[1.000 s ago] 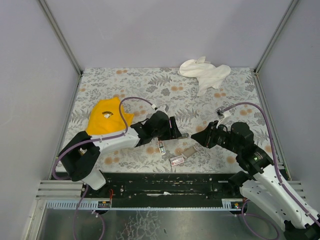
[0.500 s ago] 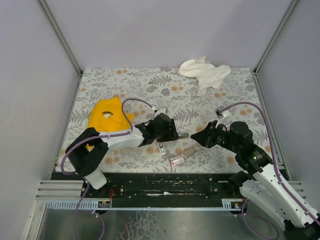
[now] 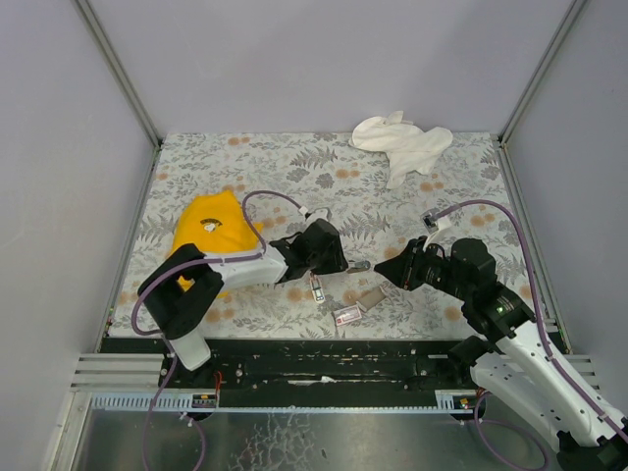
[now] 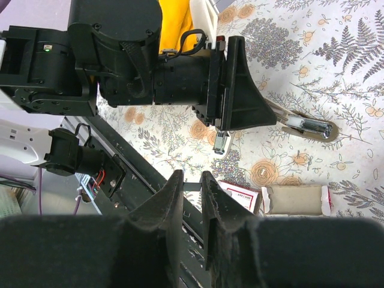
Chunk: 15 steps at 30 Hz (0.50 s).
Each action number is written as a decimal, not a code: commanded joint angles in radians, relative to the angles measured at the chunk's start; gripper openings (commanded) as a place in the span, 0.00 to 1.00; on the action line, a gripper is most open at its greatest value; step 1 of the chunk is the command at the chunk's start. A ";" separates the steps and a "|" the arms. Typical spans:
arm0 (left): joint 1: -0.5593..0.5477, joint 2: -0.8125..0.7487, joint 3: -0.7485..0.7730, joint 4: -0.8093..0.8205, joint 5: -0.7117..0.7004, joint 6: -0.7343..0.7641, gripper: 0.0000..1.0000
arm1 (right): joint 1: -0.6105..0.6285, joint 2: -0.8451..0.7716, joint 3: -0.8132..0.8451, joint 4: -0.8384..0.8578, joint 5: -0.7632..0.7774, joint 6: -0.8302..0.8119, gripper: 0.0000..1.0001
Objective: Load the staples into the stapler
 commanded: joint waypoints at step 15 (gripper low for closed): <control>0.038 0.070 0.172 -0.032 0.145 0.350 0.01 | 0.007 0.024 0.006 0.054 -0.004 0.004 0.21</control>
